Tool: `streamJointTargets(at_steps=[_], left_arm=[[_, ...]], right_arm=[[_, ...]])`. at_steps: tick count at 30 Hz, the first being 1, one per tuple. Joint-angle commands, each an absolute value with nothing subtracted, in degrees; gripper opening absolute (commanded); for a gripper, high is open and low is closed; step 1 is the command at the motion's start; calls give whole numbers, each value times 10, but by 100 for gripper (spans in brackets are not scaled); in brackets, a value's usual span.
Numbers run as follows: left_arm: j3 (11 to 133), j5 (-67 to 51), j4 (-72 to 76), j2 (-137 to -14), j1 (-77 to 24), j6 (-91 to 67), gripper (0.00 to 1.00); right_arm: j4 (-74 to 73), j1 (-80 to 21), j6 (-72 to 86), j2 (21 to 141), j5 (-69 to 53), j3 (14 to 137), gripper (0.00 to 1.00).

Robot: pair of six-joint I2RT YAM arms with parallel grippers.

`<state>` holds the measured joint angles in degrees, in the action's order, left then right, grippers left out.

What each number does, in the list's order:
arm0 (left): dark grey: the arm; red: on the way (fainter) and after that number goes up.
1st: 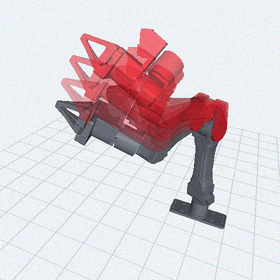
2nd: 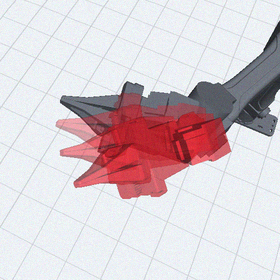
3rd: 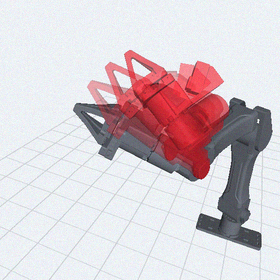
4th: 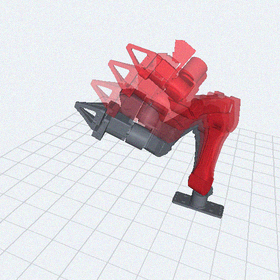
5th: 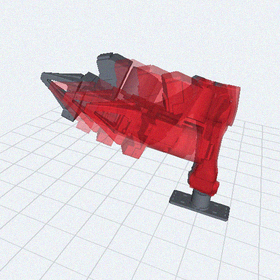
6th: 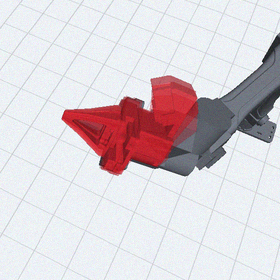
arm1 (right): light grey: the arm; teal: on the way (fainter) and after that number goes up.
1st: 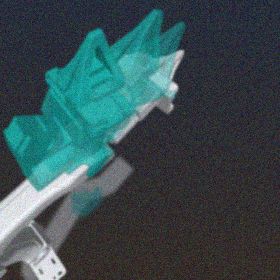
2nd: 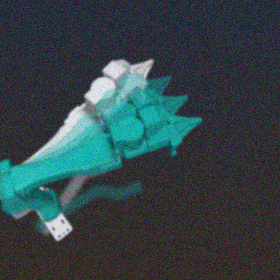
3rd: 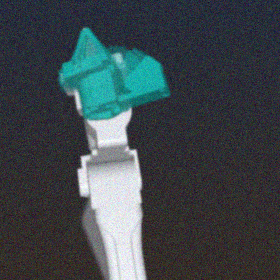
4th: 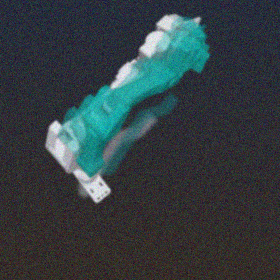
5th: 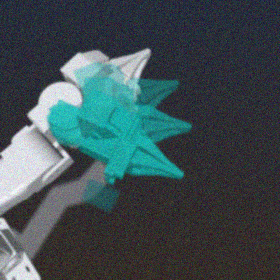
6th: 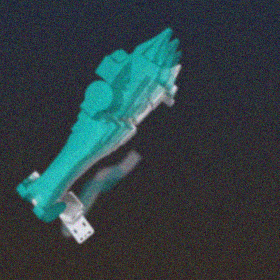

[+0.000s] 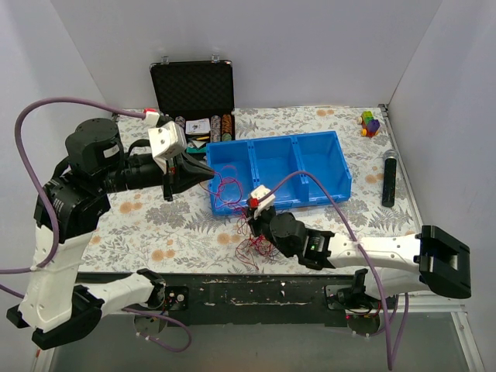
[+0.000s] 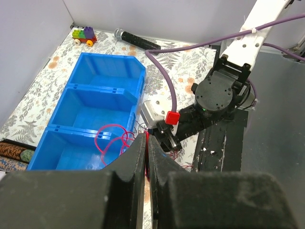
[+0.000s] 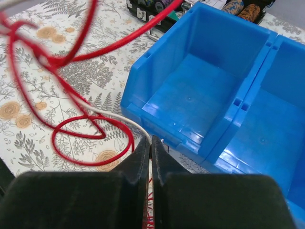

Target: Untangle the cables

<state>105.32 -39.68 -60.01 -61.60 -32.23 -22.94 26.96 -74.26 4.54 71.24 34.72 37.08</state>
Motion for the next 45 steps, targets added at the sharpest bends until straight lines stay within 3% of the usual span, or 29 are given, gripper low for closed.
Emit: streamJointTargets(at_steps=[1, 6, 12, 22, 35, 45], left_arm=[[1073, -397, -600, -617, -324, -232, 0], [1056, -335, -536, -597, -324, -229, 0], [968, -164, -279, -505, -324, -200, 0], [962, -42, -133, -476, -324, -112, 0], [1020, -49, 38, -509, -323, 33, 0], [989, -52, 167, -508, -319, 97, 0]], right_arm=[[294, -742, 47, 708, 352, 395, 1], [251, -742, 111, 656, 380, 331, 1], [162, -743, 245, 586, 397, 233, 1], [53, -755, 349, 543, 410, 180, 1], [8, -772, 431, 605, 410, 158, 1], [-59, -781, 498, 680, 423, 185, 1]])
